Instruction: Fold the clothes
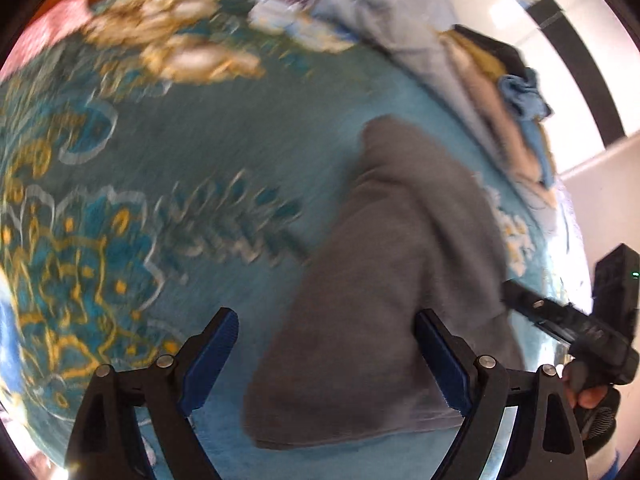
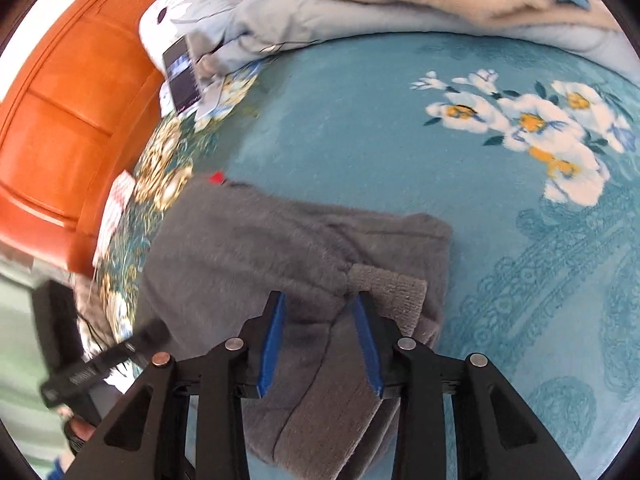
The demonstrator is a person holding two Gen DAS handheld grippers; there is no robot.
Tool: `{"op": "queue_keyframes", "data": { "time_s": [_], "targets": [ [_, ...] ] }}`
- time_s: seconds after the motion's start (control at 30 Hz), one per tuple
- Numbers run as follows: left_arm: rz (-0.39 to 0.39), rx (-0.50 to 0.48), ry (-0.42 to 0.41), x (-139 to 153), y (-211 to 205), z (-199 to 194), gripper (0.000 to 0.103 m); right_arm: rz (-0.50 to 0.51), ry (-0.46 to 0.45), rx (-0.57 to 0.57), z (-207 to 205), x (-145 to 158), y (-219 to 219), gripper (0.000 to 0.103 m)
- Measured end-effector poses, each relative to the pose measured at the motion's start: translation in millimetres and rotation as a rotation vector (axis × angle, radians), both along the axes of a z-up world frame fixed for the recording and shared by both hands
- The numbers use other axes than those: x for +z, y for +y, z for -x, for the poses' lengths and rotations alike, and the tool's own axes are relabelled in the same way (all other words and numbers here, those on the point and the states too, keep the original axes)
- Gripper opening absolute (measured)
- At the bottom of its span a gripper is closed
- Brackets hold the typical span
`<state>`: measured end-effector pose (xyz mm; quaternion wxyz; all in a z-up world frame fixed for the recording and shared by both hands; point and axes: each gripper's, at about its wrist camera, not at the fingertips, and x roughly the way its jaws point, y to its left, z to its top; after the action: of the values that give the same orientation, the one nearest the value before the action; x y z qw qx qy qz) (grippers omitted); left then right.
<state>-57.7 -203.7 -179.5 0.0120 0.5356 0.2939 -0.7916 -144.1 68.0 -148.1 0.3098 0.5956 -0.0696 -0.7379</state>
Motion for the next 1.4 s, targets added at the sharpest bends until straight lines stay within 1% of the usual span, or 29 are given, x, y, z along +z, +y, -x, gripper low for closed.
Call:
{"op": "queue_keyframes", "data": {
  "time_s": [0.03,0.1,0.2,0.27,0.37,0.43,0.47,0.53,0.63,0.73,0.8,0.9,0.93,0.97,1.0,1.03,1.13,1.17,1.2,1.23,1.27,1.3,1.33,1.4],
  "targets": [
    [-0.013,0.014,0.0,-2.8,-1.8,-2.0,0.091,0.003,-0.004,-0.013,2.7,-2.0,1.5,0.036],
    [-0.011,0.018,0.007,0.5,-0.6,-3.5,0.091,0.006,-0.011,-0.031,7.3,-4.8,3.9,0.036],
    [0.013,0.011,0.041,14.0,1.5,-7.7,0.091,0.023,-0.027,-0.04,6.9,2.0,7.5,0.038],
    [0.014,0.025,0.054,20.0,-2.3,-10.3,0.091,0.038,-0.028,-0.053,6.8,7.8,9.6,0.038],
    [-0.004,0.062,0.058,21.6,-11.1,-15.6,0.091,0.01,-0.018,-0.085,8.5,11.8,17.8,0.038],
    [-0.006,0.081,0.049,18.6,-16.3,-20.1,0.091,-0.011,0.001,-0.094,11.9,12.8,24.2,0.04],
    [-0.007,0.091,0.045,17.1,-19.0,-22.4,0.091,-0.023,0.01,-0.08,14.4,13.1,22.9,0.043],
    [-0.018,0.104,0.041,14.2,-21.2,-26.9,0.09,-0.04,0.031,-0.045,18.8,14.5,18.7,0.044],
    [-0.049,0.109,0.04,11.5,-18.7,-29.2,0.089,-0.047,0.086,0.075,24.5,20.2,-4.9,0.044],
    [-0.062,0.109,0.036,10.0,-15.3,-27.4,0.087,-0.051,0.096,0.175,31.0,17.8,-30.2,0.044],
    [-0.076,0.106,0.032,9.4,-14.4,-25.0,0.087,-0.068,0.087,0.212,32.4,13.6,-42.5,0.044],
    [-0.096,0.107,0.032,8.4,-13.8,-25.0,0.087,-0.068,0.072,0.234,30.7,10.2,-52.0,0.044],
    [-0.101,0.107,0.032,8.0,-13.3,-25.2,0.087,-0.076,0.07,0.232,30.1,9.5,-53.1,0.043],
    [-0.106,0.106,0.033,7.6,-12.8,-25.5,0.087,-0.08,0.068,0.23,29.2,9.1,-53.2,0.038],
    [-0.11,0.106,0.034,7.2,-12.3,-25.8,0.083,-0.082,0.061,0.226,28.8,8.7,-53.3,0.033],
    [-0.116,0.107,0.035,7.2,-12.3,-26.1,0.079,-0.08,0.051,0.219,28.7,8.3,-53.6,0.031],
    [-0.135,0.113,0.04,7.8,-13.0,-26.9,0.072,-0.074,0.033,0.184,30.0,11.2,-51.0,0.024],
    [-0.139,0.117,0.04,7.6,-13.3,-26.8,0.07,-0.072,0.034,0.177,30.2,12.9,-51.0,0.019],
    [-0.144,0.123,0.035,6.9,-13.7,-26.4,0.064,-0.072,0.037,0.176,30.5,14.5,-51.6,0.014],
    [-0.15,0.129,0.035,6.6,-13.8,-27.1,0.059,-0.079,0.048,0.182,30.2,16.8,-52.7,0.011],
    [-0.159,0.134,0.038,6.7,-14.2,-27.7,0.057,-0.091,0.067,0.189,28.9,20.0,-53.7,0.008],
    [-0.166,0.138,0.043,7.3,-14.4,-29.4,0.051,-0.102,0.09,0.198,27.2,24.1,-54.8,0.005],
    [-0.172,0.142,0.048,8.0,-14.6,-31.5,0.042,-0.11,0.113,0.202,26.2,28.8,-55.4,0.005],
    [-0.175,0.15,0.052,7.1,-14.4,-35.1,0.038,-0.117,0.149,0.19,26.4,36.5,-55.5,0.003]
  ]
}}
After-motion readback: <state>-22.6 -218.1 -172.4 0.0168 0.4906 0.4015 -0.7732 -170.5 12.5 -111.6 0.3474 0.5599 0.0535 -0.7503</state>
